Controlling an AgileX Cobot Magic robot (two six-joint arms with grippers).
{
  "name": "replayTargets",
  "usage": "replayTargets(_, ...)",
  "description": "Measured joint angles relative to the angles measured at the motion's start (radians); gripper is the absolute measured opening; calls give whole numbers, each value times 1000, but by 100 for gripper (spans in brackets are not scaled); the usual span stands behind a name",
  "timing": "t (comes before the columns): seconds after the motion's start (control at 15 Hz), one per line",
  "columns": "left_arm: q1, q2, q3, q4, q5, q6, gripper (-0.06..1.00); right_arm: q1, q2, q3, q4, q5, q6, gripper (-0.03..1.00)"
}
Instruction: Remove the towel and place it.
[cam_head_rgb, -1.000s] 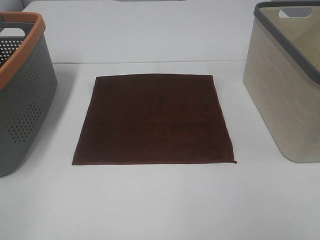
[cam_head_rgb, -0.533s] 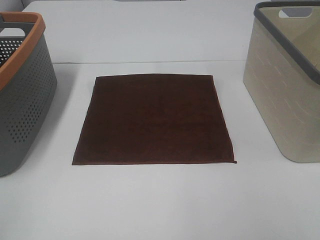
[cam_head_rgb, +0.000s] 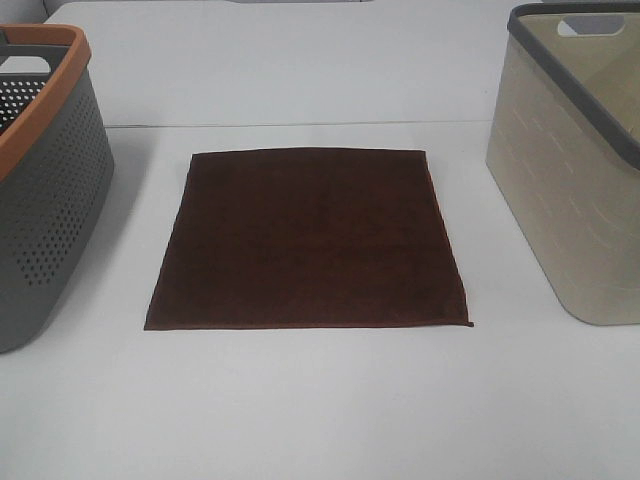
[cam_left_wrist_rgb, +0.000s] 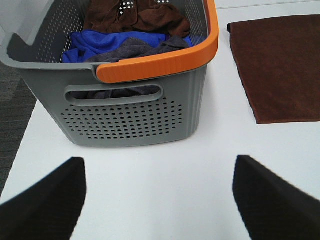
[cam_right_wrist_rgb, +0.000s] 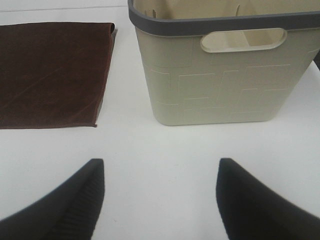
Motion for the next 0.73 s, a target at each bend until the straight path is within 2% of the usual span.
replayTargets(0.73,0,0,0,0,0,0,77,0,0,0,0,0,0,62)
